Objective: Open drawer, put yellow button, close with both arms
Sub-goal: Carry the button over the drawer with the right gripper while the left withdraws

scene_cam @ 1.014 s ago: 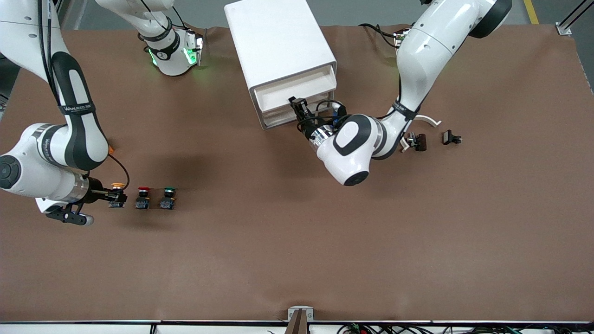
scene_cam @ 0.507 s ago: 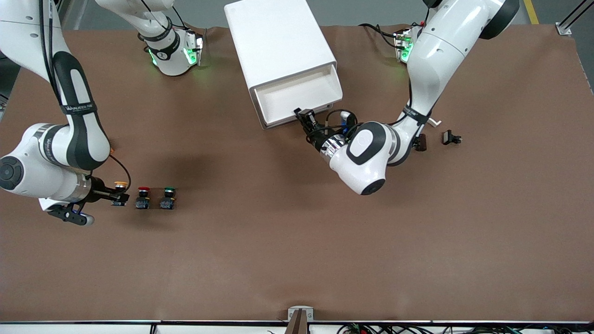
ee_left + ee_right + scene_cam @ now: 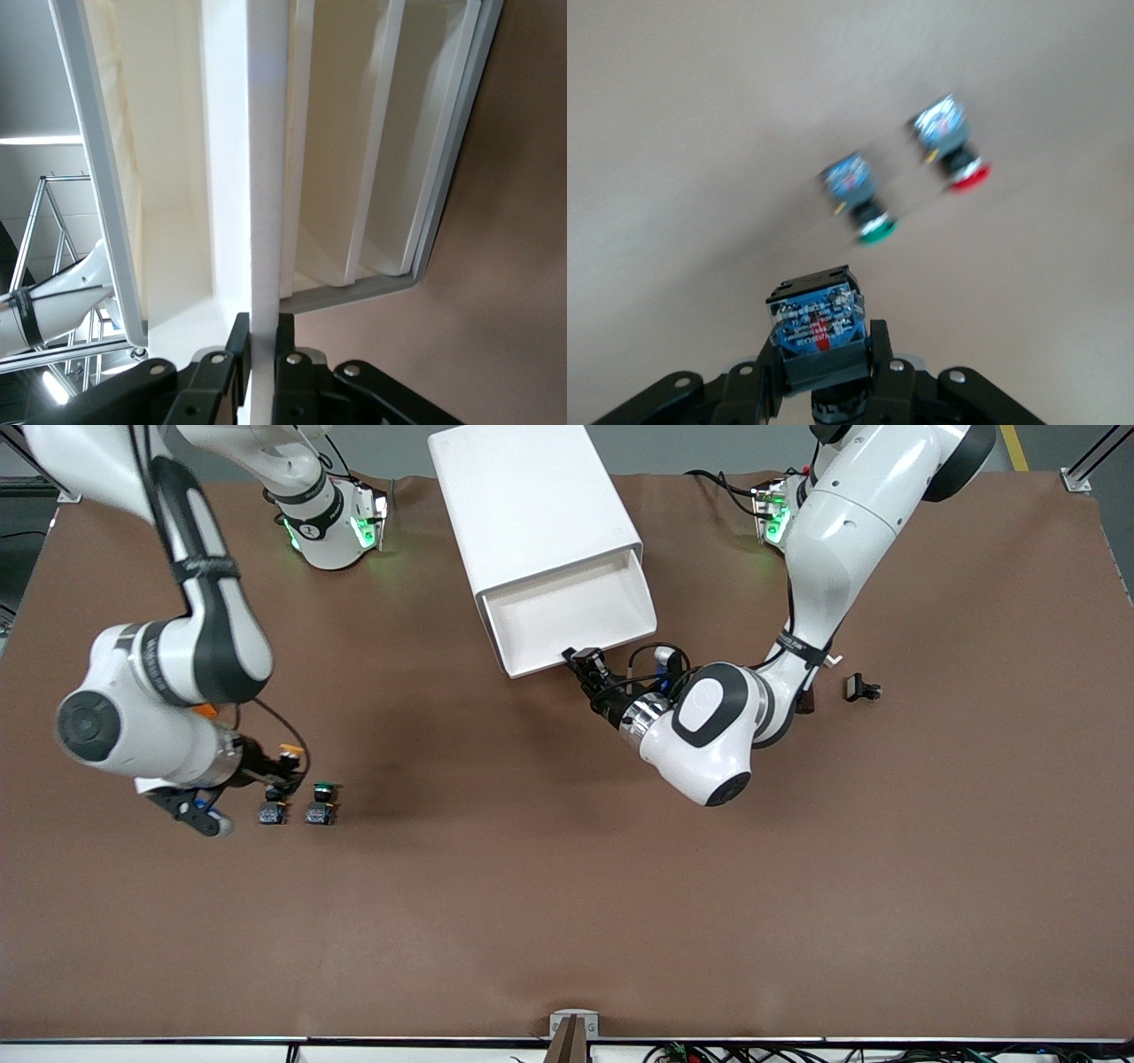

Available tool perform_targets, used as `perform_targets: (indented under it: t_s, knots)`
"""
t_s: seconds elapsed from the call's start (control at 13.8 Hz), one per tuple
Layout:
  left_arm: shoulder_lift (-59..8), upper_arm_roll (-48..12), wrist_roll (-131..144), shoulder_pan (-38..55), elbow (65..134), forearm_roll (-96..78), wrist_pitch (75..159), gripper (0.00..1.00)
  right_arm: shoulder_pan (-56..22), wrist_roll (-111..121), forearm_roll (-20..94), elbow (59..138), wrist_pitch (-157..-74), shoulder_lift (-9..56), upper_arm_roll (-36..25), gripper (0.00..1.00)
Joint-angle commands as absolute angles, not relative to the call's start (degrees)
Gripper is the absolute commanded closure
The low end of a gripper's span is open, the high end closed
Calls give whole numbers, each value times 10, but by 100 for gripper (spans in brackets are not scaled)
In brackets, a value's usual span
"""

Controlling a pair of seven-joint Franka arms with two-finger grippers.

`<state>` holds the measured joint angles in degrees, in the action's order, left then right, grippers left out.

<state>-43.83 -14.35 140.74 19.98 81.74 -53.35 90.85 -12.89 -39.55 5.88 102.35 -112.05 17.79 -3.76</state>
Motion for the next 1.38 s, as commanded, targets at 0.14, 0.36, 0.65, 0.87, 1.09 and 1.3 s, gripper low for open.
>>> perform_targets:
  t_s: [0.14,0.36,0.65,0.87,1.09,1.3]
  knots:
    - [-455,-134,1401,200,785,-537,926,0,-241,-584,69,1023,-1094,123,-42,100]
    - [-448,-132,1402,181,762,-535,926,0,-296,-683,89,998,-1073,116,-42,100]
    - [-435,-134,1388,151,708,-469,922,0,-390,-822,100,958,-1063,117,-42,100]
    - [-411,-134,1314,126,705,-428,920,0,-450,-912,102,932,-1064,119,-42,100]
    - [-369,-134,1201,107,705,-330,911,0,-499,-982,98,914,-1067,120,-43,100]
    - [-350,-133,1102,102,705,-263,910,0,-535,-1034,92,913,-1067,121,-44,100]
